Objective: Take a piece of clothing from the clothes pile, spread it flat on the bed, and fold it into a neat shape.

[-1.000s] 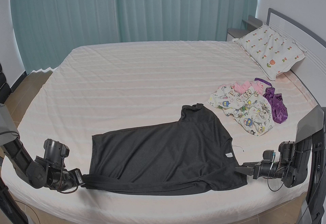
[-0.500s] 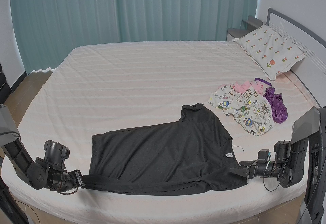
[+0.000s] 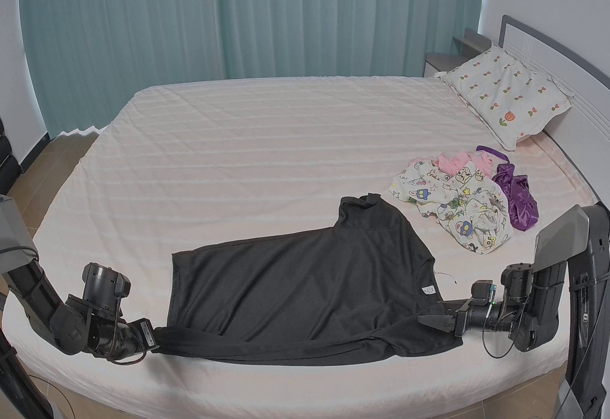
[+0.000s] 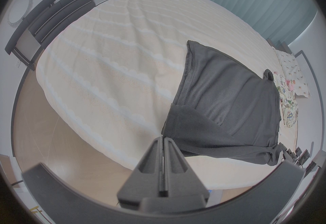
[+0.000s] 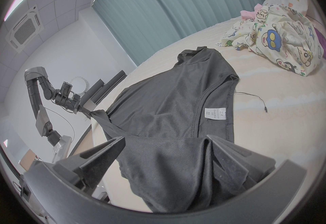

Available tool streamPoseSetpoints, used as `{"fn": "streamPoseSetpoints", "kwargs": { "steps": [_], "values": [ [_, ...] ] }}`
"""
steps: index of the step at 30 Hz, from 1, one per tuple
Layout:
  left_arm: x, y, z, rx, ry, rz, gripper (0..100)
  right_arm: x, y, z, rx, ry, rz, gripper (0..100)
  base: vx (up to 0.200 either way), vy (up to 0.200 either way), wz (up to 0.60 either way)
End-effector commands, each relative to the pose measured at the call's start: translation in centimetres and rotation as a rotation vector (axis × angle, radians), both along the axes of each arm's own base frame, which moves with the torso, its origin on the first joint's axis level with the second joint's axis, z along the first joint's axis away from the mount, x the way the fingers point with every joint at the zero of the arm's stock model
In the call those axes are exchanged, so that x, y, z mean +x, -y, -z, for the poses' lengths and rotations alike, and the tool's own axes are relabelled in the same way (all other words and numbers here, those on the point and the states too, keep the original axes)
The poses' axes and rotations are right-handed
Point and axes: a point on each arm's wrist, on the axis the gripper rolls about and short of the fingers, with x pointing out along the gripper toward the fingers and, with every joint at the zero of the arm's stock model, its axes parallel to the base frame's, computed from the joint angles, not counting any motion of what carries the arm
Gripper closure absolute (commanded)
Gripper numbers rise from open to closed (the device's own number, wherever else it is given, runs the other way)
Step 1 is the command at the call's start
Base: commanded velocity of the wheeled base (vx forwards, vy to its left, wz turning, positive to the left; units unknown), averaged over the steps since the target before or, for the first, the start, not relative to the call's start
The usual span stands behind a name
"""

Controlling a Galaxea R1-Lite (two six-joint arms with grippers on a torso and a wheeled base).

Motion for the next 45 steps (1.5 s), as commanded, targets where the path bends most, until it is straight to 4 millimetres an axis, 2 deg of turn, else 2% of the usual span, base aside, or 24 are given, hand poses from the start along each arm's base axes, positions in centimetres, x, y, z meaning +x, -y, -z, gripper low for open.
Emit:
{"fn": "streamPoseSetpoints", "kwargs": {
  "steps": [1, 8, 12, 17, 24, 31, 32, 45],
  "values": [
    [0.0, 0.0, 0.1, 0.001, -0.002, -0.001, 100, 0.8, -0.2, 0.6, -0.014, 0.034, -0.007, 0, 0.000, 0.000, 0.00],
    [0.0, 0.0, 0.1, 0.000, -0.002, 0.000, 100, 2.7, -1.5, -0.1, -0.022, 0.117, -0.023, 0, 0.000, 0.000, 0.00],
    [0.0, 0.0, 0.1, 0.000, -0.004, 0.000, 100, 2.8, -2.5, 0.8, -0.018, 0.094, -0.047, 0, 0.000, 0.000, 0.00],
    [0.0, 0.0, 0.1, 0.001, -0.004, -0.001, 100, 3.1, -2.2, 1.1, -0.013, 0.041, -0.033, 0, 0.000, 0.000, 0.00],
    [0.0, 0.0, 0.1, 0.002, -0.005, -0.001, 100, 2.7, -1.4, 1.2, -0.008, 0.016, -0.012, 0, 0.000, 0.000, 0.00],
    [0.0, -0.1, 0.1, 0.002, -0.005, -0.004, 100, 1.3, -1.4, 1.2, -0.015, -0.011, -0.016, 0, 0.000, 0.000, 0.00],
    [0.0, -0.1, 0.1, 0.002, -0.005, -0.004, 100, 1.3, -1.4, 1.2, -0.015, -0.011, -0.018, 100, 0.000, 0.000, 0.00],
    [-0.1, 0.0, -0.1, 0.002, 0.000, -0.005, 100, -0.1, -0.7, 1.1, -0.027, -0.013, -0.004, 100, 0.000, 0.000, 0.00]
  ]
}}
